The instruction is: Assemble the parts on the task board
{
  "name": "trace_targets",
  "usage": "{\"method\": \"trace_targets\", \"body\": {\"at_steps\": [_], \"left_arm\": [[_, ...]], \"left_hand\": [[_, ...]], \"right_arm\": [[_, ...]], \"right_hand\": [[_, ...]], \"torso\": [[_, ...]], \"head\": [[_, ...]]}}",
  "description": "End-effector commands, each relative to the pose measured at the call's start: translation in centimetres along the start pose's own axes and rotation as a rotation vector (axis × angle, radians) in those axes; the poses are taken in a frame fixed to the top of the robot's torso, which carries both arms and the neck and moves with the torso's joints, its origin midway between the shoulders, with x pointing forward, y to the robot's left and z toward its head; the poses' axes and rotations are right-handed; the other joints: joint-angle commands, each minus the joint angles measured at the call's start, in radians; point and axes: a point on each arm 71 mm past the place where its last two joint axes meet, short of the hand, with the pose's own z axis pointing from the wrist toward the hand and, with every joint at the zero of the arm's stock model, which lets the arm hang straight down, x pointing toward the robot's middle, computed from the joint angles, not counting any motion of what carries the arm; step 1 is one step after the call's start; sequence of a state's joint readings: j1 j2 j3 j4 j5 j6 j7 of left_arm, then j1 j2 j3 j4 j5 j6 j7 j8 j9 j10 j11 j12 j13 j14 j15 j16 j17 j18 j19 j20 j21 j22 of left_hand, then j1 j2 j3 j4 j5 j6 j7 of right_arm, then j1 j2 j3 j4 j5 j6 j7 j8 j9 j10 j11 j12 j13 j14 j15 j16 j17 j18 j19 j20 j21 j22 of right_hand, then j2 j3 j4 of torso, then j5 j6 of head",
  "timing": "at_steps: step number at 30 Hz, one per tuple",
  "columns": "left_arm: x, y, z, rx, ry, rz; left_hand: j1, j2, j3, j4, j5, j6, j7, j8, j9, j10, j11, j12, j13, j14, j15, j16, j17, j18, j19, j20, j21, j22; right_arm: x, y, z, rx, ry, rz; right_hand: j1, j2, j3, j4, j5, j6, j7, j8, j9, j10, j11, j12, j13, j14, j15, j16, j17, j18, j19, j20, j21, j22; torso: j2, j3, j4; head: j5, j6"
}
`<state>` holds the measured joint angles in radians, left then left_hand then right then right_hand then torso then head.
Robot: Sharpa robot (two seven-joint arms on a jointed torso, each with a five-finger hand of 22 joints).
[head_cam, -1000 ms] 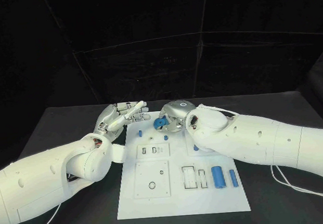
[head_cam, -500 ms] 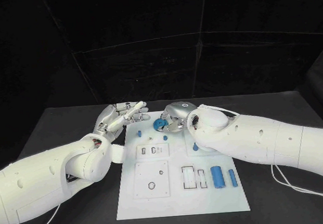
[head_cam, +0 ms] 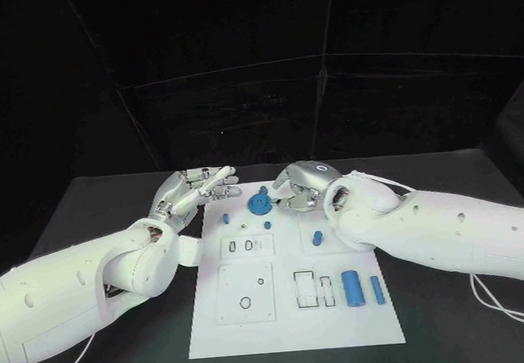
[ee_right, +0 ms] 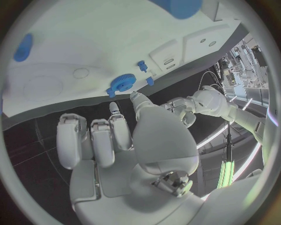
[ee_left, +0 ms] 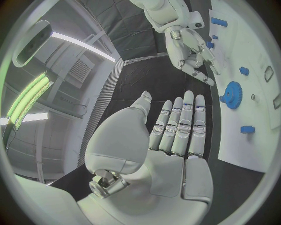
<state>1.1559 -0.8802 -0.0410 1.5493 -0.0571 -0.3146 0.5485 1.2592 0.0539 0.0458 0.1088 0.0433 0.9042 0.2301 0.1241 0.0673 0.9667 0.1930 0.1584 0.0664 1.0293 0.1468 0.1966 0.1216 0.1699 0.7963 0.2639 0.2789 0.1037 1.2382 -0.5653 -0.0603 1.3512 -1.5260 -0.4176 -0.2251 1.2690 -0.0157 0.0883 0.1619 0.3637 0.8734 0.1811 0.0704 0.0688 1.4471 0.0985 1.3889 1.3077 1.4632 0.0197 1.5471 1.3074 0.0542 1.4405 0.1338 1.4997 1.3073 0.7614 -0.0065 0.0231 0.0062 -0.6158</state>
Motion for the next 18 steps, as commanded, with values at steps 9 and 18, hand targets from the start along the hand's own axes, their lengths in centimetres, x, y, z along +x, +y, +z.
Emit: {"method": "trace_targets", "body": {"at_steps": [9, 18], "left_arm": [[-0.4, -0.1, 0.0, 0.004, 0.004, -0.001], [-0.1, 0.2, 0.2, 0.004, 0.012, -0.006]], "left_hand": [[0.001, 0.008, 0.000, -0.008, 0.006, 0.009, 0.014, -0.004, -0.001, 0.006, -0.002, -0.007, -0.001, 0.003, 0.001, -0.006, -0.002, 0.014, 0.008, 0.000, -0.004, -0.001], [0.003, 0.009, 0.001, -0.010, 0.006, 0.010, 0.013, -0.004, -0.001, 0.007, -0.003, -0.008, -0.001, 0.005, 0.001, -0.007, -0.001, 0.015, 0.009, -0.001, -0.004, -0.002]], "right_arm": [[-3.7, -6.7, -5.2, -0.056, -0.069, 0.321], [-4.7, -11.5, -6.8, 0.004, -0.061, 0.313]], "right_hand": [[0.105, -0.034, 0.018, -0.090, -0.066, 0.045, -0.011, 0.014, 0.002, -0.023, -0.018, -0.040, 0.047, 0.082, -0.010, -0.021, 0.155, -0.003, -0.039, -0.011, -0.025, 0.043], [0.136, -0.044, 0.018, -0.119, -0.094, 0.049, -0.012, 0.012, 0.000, -0.021, -0.019, -0.040, 0.048, 0.085, -0.012, -0.018, 0.164, -0.005, -0.032, -0.013, -0.022, 0.051]], "torso": [[-0.018, 0.0054, -0.0233], [-0.024, 0.0165, -0.0297]], "head": [[0.005, 0.007], [-0.006, 0.010]]}}
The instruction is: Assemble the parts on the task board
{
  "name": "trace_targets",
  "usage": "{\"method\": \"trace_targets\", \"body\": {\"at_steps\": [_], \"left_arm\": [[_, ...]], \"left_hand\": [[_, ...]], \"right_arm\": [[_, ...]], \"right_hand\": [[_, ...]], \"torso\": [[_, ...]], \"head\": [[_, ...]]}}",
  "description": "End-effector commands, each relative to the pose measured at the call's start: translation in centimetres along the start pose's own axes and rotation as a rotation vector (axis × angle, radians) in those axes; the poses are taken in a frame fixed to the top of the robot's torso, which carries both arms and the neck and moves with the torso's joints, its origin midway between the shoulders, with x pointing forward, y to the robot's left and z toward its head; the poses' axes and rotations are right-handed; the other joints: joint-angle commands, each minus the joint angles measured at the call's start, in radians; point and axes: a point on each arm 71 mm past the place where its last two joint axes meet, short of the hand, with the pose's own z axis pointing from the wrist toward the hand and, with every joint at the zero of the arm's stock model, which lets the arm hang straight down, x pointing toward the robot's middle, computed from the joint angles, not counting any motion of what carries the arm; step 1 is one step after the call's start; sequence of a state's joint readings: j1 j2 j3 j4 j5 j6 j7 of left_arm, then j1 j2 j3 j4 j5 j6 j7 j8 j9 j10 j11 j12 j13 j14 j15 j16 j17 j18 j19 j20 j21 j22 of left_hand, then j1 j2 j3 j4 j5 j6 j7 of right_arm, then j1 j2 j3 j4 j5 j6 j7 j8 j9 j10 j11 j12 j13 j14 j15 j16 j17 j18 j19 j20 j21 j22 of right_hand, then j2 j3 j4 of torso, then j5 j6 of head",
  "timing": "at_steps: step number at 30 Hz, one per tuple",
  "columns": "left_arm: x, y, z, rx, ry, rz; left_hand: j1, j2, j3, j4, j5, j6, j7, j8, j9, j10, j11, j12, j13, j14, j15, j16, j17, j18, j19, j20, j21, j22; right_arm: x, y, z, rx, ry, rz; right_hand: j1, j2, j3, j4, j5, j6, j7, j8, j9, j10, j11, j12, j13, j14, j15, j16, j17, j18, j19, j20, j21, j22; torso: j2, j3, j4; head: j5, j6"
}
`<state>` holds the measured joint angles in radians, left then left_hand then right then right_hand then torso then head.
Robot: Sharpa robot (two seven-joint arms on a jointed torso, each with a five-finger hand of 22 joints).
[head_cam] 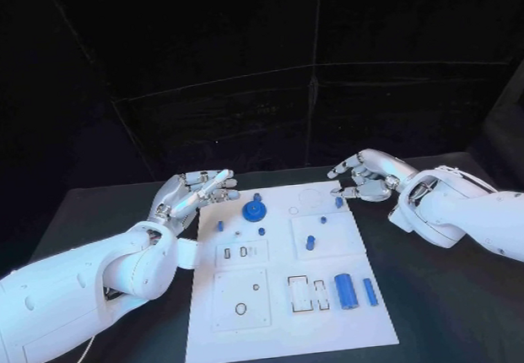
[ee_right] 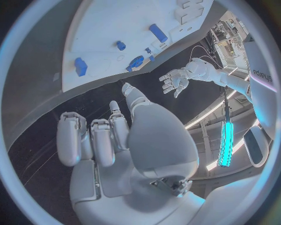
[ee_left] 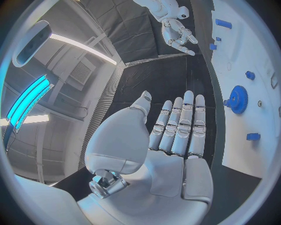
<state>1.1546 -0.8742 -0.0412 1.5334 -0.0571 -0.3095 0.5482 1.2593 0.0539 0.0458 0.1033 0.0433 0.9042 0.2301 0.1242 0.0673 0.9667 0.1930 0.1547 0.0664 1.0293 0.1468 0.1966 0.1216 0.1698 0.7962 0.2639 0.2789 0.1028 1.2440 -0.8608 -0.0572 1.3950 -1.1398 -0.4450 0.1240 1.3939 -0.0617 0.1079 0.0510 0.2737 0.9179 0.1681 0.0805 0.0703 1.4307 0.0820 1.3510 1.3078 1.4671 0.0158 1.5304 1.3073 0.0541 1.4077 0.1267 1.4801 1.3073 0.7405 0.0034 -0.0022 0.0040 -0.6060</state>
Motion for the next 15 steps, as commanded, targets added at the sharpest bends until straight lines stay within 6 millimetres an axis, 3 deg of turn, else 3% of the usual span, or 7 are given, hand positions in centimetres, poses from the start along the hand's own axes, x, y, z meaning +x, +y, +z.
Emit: {"method": "trace_targets", "body": {"at_steps": [1, 3, 8, 15], "left_arm": [[0.2, 0.0, 0.1, 0.006, 0.017, -0.009], [0.2, 0.0, 0.1, 0.005, 0.019, -0.011], [0.3, 0.2, 0.2, 0.004, 0.021, -0.012], [0.2, 0.3, 0.3, 0.004, 0.020, -0.011]], "left_hand": [[0.003, 0.009, 0.001, -0.005, 0.006, 0.010, 0.013, -0.004, -0.001, 0.007, -0.003, -0.004, -0.001, 0.005, 0.001, -0.007, -0.001, 0.015, 0.009, -0.001, -0.004, -0.001], [0.003, 0.009, 0.001, -0.005, 0.006, 0.010, 0.013, -0.004, -0.001, 0.007, -0.003, -0.004, -0.001, 0.005, 0.001, -0.007, -0.001, 0.015, 0.009, -0.001, -0.004, -0.001], [0.003, 0.009, 0.001, -0.005, 0.006, 0.010, 0.013, -0.004, -0.001, 0.007, -0.003, -0.004, -0.001, 0.005, 0.001, -0.007, -0.001, 0.015, 0.009, -0.001, -0.004, -0.001], [0.003, 0.009, 0.001, -0.005, 0.006, 0.010, 0.013, -0.004, -0.001, 0.007, -0.003, -0.004, -0.001, 0.005, 0.001, -0.007, -0.001, 0.015, 0.009, -0.001, -0.004, -0.001]], "right_arm": [[-0.3, -0.7, 0.0, -0.029, 0.020, 0.049], [-0.6, -1.6, 0.2, -0.012, 0.020, 0.039], [-0.8, -3.1, 0.5, 0.022, 0.029, 0.024], [-0.1, -4.1, 0.8, 0.049, 0.071, 0.011]], "right_hand": [[0.012, 0.002, -0.001, -0.010, -0.004, 0.004, 0.001, 0.002, -0.002, -0.005, -0.003, -0.003, 0.047, 0.081, -0.008, -0.001, 0.164, -0.005, 0.001, -0.006, -0.002, 0.051], [0.013, 0.001, -0.001, -0.011, -0.005, 0.003, 0.001, 0.001, -0.002, -0.005, -0.003, -0.004, 0.047, 0.081, -0.008, -0.001, 0.164, -0.005, 0.000, -0.006, -0.003, 0.050], [0.018, -0.002, -0.003, -0.018, -0.013, -0.008, 0.003, -0.006, -0.004, -0.008, -0.001, -0.009, 0.043, 0.080, -0.007, -0.002, 0.162, -0.004, -0.003, -0.006, -0.005, 0.046], [0.020, -0.002, -0.003, -0.021, -0.016, -0.013, 0.004, -0.009, -0.005, -0.010, 0.000, -0.011, 0.041, 0.080, -0.006, -0.003, 0.159, -0.003, -0.007, -0.006, -0.008, 0.041]], "torso": [[-0.003, 0.0073, -0.0047], [-0.003, 0.0094, -0.0055], [-0.002, 0.0054, -0.0032], [-0.002, 0.0040, -0.0021]], "head": [[-0.005, 0.000], [-0.008, 0.000], [-0.013, -0.002], [-0.014, -0.008]]}}
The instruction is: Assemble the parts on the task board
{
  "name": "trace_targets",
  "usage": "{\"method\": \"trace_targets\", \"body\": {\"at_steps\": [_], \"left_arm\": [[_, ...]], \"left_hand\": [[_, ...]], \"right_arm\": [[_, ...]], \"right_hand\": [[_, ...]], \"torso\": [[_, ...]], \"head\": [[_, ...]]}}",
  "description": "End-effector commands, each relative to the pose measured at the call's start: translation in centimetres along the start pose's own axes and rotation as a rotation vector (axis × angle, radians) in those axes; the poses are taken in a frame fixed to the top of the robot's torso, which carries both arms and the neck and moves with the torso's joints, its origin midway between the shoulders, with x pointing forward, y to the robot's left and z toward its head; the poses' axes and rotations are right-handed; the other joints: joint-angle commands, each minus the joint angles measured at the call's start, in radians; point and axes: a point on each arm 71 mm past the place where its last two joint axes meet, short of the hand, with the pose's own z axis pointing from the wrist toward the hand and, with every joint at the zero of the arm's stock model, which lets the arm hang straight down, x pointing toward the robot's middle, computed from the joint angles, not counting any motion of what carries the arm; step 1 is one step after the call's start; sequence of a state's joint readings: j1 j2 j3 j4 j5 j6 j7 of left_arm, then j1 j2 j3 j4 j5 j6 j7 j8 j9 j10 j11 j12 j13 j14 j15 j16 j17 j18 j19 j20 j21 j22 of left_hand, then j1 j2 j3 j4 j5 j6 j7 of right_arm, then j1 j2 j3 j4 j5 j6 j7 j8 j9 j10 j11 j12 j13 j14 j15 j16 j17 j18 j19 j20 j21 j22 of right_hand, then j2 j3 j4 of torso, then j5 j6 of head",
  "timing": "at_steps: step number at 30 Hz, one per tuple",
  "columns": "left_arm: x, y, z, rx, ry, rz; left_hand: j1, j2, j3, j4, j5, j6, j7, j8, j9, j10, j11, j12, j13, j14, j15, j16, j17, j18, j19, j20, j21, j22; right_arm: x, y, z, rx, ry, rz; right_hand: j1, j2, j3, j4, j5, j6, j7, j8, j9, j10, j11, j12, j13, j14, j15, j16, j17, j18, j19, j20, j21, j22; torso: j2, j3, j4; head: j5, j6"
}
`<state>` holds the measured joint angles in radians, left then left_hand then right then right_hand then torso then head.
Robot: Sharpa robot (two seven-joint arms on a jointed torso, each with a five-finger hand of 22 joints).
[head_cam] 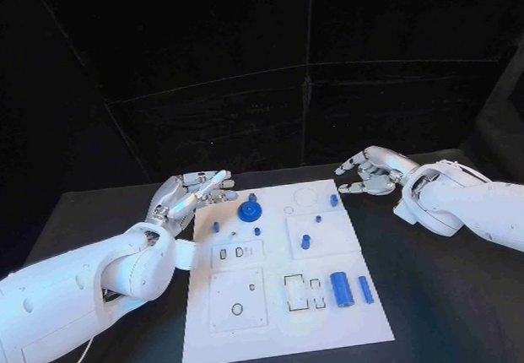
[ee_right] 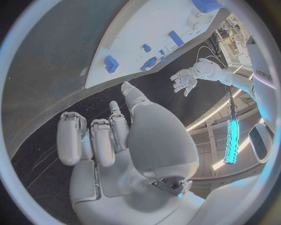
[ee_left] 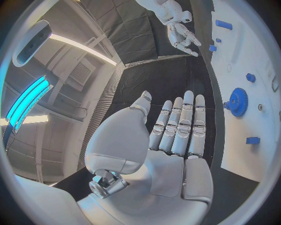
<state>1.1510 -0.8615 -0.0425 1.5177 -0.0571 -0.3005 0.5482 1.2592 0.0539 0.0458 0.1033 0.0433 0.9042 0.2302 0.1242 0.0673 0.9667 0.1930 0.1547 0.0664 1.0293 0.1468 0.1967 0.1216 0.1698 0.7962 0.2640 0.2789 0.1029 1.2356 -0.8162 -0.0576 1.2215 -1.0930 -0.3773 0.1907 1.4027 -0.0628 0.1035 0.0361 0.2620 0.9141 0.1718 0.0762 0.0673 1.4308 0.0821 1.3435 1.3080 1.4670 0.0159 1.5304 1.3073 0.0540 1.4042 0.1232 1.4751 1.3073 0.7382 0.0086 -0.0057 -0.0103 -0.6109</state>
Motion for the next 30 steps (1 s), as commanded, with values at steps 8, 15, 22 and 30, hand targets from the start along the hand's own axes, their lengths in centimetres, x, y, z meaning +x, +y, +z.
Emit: {"method": "trace_targets", "body": {"at_steps": [8, 15, 22, 30], "left_arm": [[0.1, 0.0, 0.1, 0.007, 0.015, -0.008], [0.2, 0.0, 0.1, 0.007, 0.016, -0.009], [0.2, 0.0, 0.1, 0.006, 0.017, -0.010], [0.2, 0.1, 0.1, 0.006, 0.017, -0.010]], "left_hand": [[0.003, 0.009, 0.001, -0.005, 0.006, 0.010, 0.013, -0.004, -0.001, 0.007, -0.003, -0.004, -0.001, 0.005, 0.001, -0.007, -0.001, 0.015, 0.009, -0.001, -0.004, -0.001], [0.003, 0.009, 0.001, -0.005, 0.006, 0.010, 0.013, -0.004, -0.001, 0.007, -0.003, -0.004, -0.001, 0.005, 0.001, -0.007, -0.001, 0.015, 0.009, -0.001, -0.004, -0.001], [0.005, 0.010, 0.001, -0.008, 0.006, 0.011, 0.013, -0.005, -0.001, 0.009, -0.003, -0.005, -0.001, 0.006, 0.001, -0.008, -0.001, 0.015, 0.010, -0.001, -0.005, -0.002], [0.005, 0.010, 0.001, -0.008, 0.006, 0.011, 0.013, -0.005, -0.001, 0.009, -0.003, -0.005, -0.001, 0.006, 0.001, -0.008, -0.001, 0.015, 0.010, -0.001, -0.005, -0.002]], "right_arm": [[1.9, -0.9, -0.2, 0.011, 0.100, 0.011], [2.4, -1.1, -0.2, 0.023, 0.113, 0.012], [2.7, -1.2, 0.2, 0.031, 0.118, 0.011], [3.4, -1.1, 0.6, 0.043, 0.140, -0.002]], "right_hand": [[0.012, -0.001, 0.001, -0.007, -0.005, -0.010, 0.000, -0.005, -0.002, -0.010, 0.000, -0.003, 0.041, 0.079, -0.006, -0.004, 0.158, -0.002, -0.005, -0.002, -0.004, 0.039], [0.011, 0.001, 0.001, -0.006, -0.005, -0.009, 0.001, -0.004, -0.001, -0.010, 0.001, -0.002, 0.042, 0.080, -0.006, -0.003, 0.159, -0.002, -0.005, -0.002, -0.004, 0.039], [0.010, 0.013, 0.004, -0.005, -0.004, -0.002, 0.001, 0.000, 0.001, -0.008, 0.001, 0.000, 0.044, 0.080, -0.005, -0.003, 0.161, -0.002, -0.004, -0.001, -0.004, 0.040], [0.013, 0.030, 0.014, -0.010, -0.027, 0.015, -0.001, 0.007, 0.003, 0.002, -0.001, 0.014, 0.057, 0.081, -0.006, -0.001, 0.166, -0.003, 0.000, -0.001, -0.002, 0.045]], "torso": [[0.000, -0.0021, 0.0004], [-0.001, -0.0021, 0.0008], [-0.001, -0.0020, 0.0017], [-0.001, -0.0027, 0.0023]], "head": [[-0.001, -0.009], [-0.003, -0.010], [-0.003, -0.010], [-0.001, -0.010]]}}
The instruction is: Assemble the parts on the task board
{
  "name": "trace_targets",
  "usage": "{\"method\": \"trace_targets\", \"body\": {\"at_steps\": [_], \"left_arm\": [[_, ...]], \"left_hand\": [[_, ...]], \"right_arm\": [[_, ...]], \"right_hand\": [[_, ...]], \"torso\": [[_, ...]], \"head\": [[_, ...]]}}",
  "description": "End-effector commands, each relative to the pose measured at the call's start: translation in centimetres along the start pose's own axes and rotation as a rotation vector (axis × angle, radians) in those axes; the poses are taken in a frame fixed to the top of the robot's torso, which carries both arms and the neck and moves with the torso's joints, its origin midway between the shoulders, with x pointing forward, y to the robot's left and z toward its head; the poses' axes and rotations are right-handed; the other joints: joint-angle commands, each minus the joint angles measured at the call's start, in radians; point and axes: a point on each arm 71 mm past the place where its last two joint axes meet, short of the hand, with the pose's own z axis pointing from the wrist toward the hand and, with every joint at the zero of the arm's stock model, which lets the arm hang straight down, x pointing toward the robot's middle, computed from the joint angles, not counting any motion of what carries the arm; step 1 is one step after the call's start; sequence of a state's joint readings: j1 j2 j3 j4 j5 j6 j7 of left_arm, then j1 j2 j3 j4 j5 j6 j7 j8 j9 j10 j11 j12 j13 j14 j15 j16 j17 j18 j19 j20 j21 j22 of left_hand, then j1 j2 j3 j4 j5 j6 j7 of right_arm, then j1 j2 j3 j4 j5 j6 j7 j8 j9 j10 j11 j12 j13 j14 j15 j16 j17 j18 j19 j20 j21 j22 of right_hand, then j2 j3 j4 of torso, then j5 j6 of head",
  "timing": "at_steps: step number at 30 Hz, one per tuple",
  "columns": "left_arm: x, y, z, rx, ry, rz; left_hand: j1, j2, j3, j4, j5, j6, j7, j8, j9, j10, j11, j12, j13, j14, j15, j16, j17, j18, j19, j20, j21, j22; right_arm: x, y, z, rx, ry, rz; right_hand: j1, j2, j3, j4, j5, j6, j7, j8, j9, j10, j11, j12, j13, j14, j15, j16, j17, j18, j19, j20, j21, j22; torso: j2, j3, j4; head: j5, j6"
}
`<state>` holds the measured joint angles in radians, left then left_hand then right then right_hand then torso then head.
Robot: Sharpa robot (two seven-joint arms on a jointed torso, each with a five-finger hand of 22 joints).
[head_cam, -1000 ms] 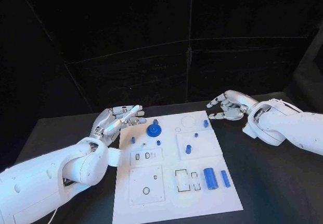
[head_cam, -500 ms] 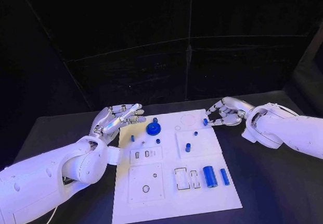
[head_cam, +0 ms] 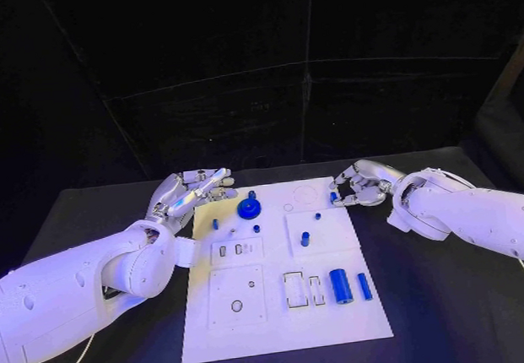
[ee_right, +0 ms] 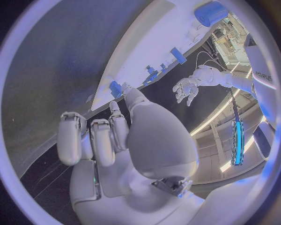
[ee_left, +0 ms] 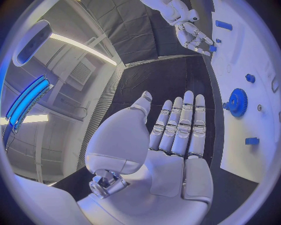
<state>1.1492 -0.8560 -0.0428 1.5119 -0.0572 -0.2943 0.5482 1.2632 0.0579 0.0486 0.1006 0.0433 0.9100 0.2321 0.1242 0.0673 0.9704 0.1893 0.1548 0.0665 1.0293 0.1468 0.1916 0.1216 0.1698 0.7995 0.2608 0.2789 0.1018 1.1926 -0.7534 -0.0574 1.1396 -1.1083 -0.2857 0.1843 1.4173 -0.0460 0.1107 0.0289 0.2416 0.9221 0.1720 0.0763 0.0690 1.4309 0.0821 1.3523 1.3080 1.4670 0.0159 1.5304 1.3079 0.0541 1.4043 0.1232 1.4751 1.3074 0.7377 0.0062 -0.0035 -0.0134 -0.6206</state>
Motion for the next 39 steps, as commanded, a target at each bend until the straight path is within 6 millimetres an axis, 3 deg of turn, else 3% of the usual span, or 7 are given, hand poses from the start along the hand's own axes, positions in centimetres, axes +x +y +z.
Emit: {"method": "trace_targets", "body": {"at_steps": [1, 9, 17, 25, 39], "left_arm": [[0.14, -0.10, 0.06, 0.008, 0.012, -0.006], [0.11, -0.09, 0.05, 0.007, 0.012, -0.006], [0.08, -0.09, 0.03, 0.006, 0.012, -0.007], [0.08, -0.08, 0.03, 0.005, 0.013, -0.007], [0.03, -0.08, 0.00, 0.003, 0.013, -0.007]], "left_hand": [[0.001, 0.006, -0.001, -0.005, 0.006, 0.005, 0.011, -0.005, -0.001, 0.005, 0.001, -0.005, -0.001, 0.006, 0.001, -0.003, -0.001, 0.015, 0.006, 0.002, -0.005, -0.001], [0.001, 0.006, -0.001, -0.005, 0.006, 0.005, 0.011, -0.005, -0.001, 0.005, 0.001, -0.005, -0.001, 0.006, 0.001, -0.003, -0.001, 0.015, 0.006, 0.002, -0.005, -0.001], [0.001, 0.006, -0.001, -0.006, 0.006, 0.005, 0.011, -0.005, -0.001, 0.005, 0.001, -0.006, -0.001, 0.006, 0.001, -0.004, -0.001, 0.015, 0.007, 0.002, -0.005, -0.001], [0.001, 0.006, -0.001, -0.006, 0.006, 0.005, 0.011, -0.005, -0.001, 0.005, 0.001, -0.006, -0.001, 0.006, 0.001, -0.004, -0.001, 0.015, 0.007, 0.002, -0.005, -0.001], [0.001, 0.006, -0.001, -0.006, 0.006, 0.005, 0.011, -0.005, -0.001, 0.005, 0.001, -0.006, -0.001, 0.006, 0.001, -0.004, -0.001, 0.015, 0.007, 0.002, -0.005, -0.001]], "right_arm": [[0.24, 0.00, 0.15, 0.009, 0.024, -0.014], [0.43, -0.12, 0.34, 0.021, 0.025, -0.018], [0.38, -0.16, 0.36, 0.024, 0.014, -0.016], [0.29, -0.10, 0.42, 0.024, -0.006, -0.001], [0.09, 0.18, 0.47, 0.031, -0.060, 0.013]], "right_hand": [[-0.001, 0.015, 0.008, -0.003, -0.008, 0.009, -0.001, 0.008, 0.001, 0.002, -0.001, 0.006, 0.058, 0.082, -0.006, -0.001, 0.165, -0.004, 0.000, -0.001, -0.001, 0.045], [0.008, 0.034, 0.030, -0.013, -0.019, 0.034, -0.005, 0.017, 0.003, 0.005, -0.004, 0.012, 0.063, 0.082, -0.009, 0.000, 0.167, -0.004, 0.002, -0.003, -0.001, 0.047], [0.003, 0.039, 0.043, -0.017, -0.020, 0.060, -0.011, 0.025, 0.004, 0.008, -0.009, 0.016, 0.068, 0.082, -0.012, 0.000, 0.169, -0.004, 0.004, -0.006, 0.000, 0.050], [-0.005, 0.049, 0.063, -0.020, -0.019, 0.106, -0.027, 0.045, 0.007, 0.016, -0.022, 0.026, 0.078, 0.084, -0.023, 0.003, 0.175, -0.006, 0.012, -0.014, 0.004, 0.060], [-0.012, 0.052, 0.069, -0.020, -0.015, 0.111, -0.030, 0.046, 0.006, 0.020, -0.026, 0.030, 0.082, 0.085, -0.027, 0.004, 0.178, -0.008, 0.016, -0.018, 0.007, 0.065]], "torso": [[0.000, -0.0002, 0.0001], [0.000, 0.0001, -0.0015], [0.000, 0.0007, -0.0019], [0.000, 0.0012, -0.0015], [0.000, 0.0005, -0.0011]], "head": [[0.002, 0.000], [0.004, -0.001], [0.005, -0.003], [0.006, -0.006], [0.005, -0.007]]}}
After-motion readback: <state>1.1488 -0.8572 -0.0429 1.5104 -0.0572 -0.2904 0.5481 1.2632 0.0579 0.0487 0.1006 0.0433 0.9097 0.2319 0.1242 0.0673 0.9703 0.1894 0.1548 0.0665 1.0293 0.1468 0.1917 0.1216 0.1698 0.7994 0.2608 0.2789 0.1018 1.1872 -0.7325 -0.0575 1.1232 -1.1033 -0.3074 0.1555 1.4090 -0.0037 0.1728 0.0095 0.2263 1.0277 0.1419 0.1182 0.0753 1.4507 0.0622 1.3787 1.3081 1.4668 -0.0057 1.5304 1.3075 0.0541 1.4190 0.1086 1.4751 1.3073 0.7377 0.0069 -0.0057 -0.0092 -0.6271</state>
